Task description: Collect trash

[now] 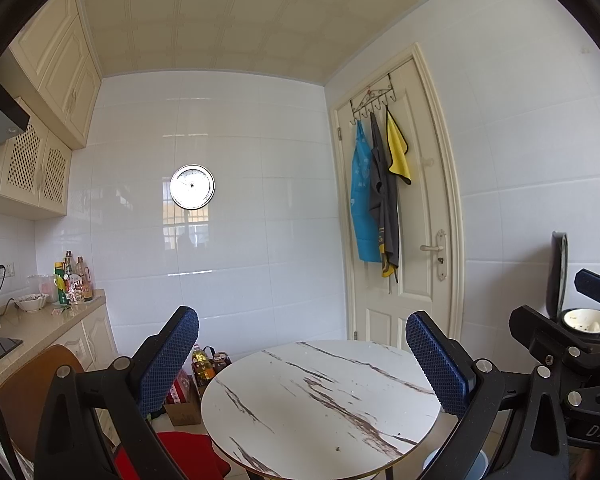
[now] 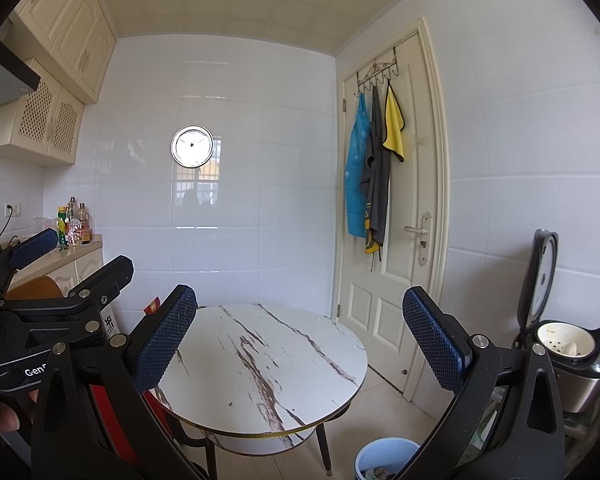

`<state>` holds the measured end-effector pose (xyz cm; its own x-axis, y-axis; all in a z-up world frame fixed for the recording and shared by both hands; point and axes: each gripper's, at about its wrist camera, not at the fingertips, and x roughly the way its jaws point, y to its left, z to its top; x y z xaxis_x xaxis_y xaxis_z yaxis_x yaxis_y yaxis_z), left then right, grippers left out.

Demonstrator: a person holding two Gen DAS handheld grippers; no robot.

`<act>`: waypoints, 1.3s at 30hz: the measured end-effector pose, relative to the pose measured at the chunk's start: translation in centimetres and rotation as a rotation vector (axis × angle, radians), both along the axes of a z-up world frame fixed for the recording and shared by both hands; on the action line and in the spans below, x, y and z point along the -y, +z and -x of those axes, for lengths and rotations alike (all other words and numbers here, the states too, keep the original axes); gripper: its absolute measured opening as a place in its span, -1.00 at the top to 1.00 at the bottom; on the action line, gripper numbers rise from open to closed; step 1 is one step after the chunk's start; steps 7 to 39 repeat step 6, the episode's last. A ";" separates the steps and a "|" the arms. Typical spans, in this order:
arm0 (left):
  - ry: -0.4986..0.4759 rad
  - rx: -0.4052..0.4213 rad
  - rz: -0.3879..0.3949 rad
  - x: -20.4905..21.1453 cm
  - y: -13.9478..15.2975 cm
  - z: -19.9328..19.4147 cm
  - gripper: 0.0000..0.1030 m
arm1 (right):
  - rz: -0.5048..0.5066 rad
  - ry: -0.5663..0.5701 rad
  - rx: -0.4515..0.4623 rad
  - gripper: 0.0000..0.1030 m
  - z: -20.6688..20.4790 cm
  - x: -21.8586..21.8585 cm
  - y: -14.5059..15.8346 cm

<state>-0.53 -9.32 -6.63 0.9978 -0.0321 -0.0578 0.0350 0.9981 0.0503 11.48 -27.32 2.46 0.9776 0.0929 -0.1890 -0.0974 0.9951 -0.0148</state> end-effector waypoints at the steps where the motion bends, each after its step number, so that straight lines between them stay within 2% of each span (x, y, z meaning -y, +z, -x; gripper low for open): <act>1: 0.000 -0.001 -0.001 0.0 0.0 0.0 -0.99 | 0.000 0.000 -0.001 -1.00 0.0 0.0 0.0; 39: -0.005 -0.007 0.001 -0.6 -0.2 -0.2 -0.99 | 0.003 -0.002 -0.006 -1.00 0.1 0.0 -0.2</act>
